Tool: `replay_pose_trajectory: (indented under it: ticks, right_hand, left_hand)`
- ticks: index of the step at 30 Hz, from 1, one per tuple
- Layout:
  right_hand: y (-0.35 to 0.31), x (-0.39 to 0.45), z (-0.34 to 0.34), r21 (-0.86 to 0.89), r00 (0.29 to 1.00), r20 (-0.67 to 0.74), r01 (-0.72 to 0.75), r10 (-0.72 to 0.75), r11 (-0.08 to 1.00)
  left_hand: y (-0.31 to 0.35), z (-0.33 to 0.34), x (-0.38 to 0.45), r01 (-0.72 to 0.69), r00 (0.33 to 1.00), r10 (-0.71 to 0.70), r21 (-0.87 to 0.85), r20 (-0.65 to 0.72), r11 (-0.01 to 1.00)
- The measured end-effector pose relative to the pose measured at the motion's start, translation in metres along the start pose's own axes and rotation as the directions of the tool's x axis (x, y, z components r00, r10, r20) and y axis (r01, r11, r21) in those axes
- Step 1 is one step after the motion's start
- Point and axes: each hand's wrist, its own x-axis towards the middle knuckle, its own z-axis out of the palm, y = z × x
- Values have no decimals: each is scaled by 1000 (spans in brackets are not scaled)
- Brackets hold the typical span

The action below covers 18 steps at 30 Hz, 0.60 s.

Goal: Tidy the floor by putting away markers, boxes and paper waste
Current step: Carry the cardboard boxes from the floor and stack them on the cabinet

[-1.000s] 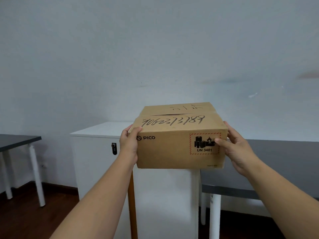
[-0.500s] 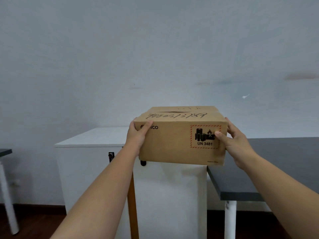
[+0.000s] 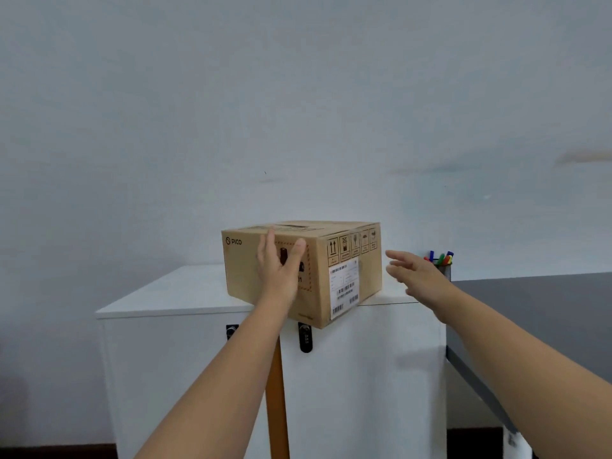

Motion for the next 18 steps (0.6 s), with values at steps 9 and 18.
replay_pose_trajectory:
  ticks: [9, 18]
  right_hand:
    - [31, 36, 33, -148, 987, -2, -158, 160, 976]
    - [13, 63, 126, -44, 987, 155, -25, 32, 999]
  left_hand:
    - [-9, -29, 21, -121, 987, 88, 258, 138, 958]
    - [-40, -152, 68, 6, 996, -12, 82, 83, 997]
